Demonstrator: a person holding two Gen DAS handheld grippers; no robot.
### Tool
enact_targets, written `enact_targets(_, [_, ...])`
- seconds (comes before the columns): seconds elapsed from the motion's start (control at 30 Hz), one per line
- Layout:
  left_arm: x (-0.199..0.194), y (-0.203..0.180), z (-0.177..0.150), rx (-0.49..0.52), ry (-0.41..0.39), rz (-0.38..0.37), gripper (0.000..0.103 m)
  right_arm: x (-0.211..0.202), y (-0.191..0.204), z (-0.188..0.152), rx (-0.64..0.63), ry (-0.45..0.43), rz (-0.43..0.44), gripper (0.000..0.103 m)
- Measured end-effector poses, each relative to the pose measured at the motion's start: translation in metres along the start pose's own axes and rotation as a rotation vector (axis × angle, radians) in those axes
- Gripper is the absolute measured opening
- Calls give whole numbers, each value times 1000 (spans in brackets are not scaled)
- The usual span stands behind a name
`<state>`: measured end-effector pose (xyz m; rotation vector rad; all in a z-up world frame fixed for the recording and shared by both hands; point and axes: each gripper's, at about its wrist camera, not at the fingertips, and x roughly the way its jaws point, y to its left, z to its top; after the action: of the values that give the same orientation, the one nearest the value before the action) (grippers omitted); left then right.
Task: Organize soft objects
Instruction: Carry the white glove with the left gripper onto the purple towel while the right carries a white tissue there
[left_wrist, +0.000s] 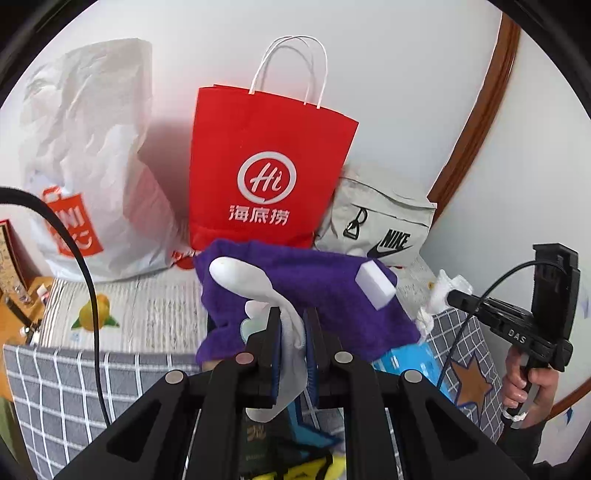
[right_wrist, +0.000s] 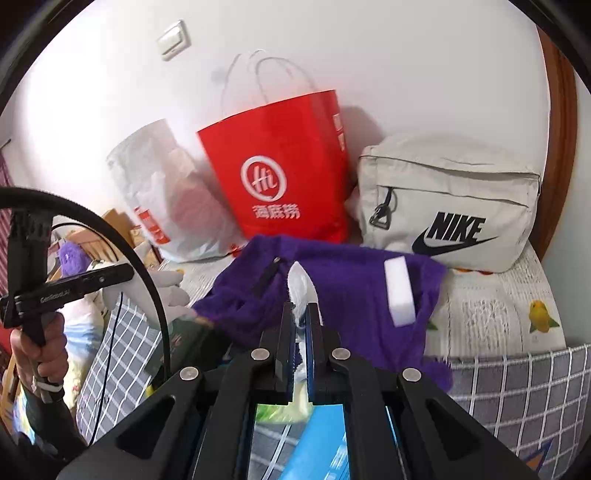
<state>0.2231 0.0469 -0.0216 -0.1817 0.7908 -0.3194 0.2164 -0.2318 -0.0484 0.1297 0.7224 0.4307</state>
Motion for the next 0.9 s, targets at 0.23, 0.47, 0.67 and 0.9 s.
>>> enact_targets(0.23, [35, -6, 26, 4, 6, -22, 11, 34, -29, 28, 57, 8, -2, 5])
enact_targets(0.47, [69, -5, 26, -9, 38, -37, 11, 66, -49, 27, 99, 64, 2, 5])
enact_targets(0.67, [91, -4, 26, 7, 85, -21, 11, 86, -57, 19, 130, 121, 36, 5])
enact_targets(0.9, [92, 3, 28, -1, 74, -20, 12, 82, -53, 39, 62, 141, 6, 5])
